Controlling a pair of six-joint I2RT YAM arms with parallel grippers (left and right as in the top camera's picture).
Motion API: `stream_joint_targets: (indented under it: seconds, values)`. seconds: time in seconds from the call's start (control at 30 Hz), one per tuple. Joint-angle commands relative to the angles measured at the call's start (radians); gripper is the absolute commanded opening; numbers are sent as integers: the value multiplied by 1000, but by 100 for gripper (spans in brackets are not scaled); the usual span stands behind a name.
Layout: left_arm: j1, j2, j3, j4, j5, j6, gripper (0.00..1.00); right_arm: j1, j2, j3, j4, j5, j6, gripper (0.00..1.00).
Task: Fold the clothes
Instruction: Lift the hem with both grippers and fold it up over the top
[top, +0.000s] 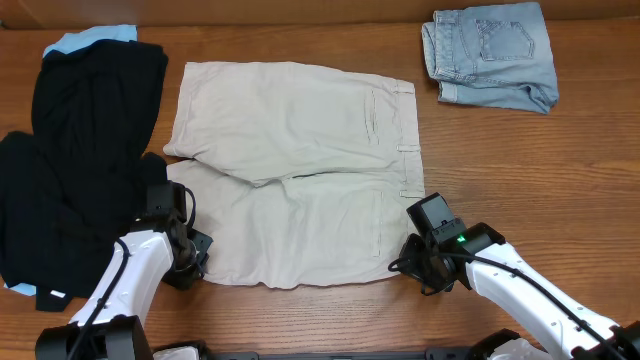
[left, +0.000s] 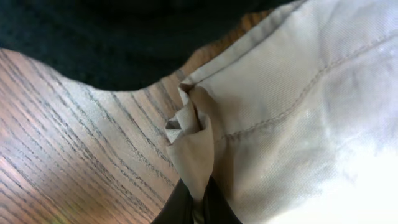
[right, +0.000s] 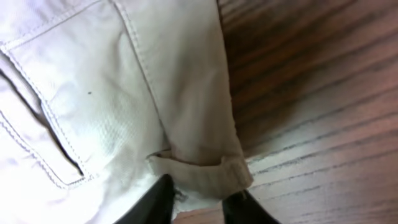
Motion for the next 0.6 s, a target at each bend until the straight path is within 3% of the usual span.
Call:
stream_joint_targets:
  seconds: [0.0, 0.27, 0.57]
  values:
    - [2, 10, 66, -21, 11, 111, 4, -7, 1, -2, 8, 56, 5, 5]
    - [2, 10, 320, -224, -5, 254, 4, -87, -38, 92, -93, 134, 15, 4]
    - [2, 10, 654, -498, -28, 357, 4, -329, -206, 424, -403, 132, -216, 4]
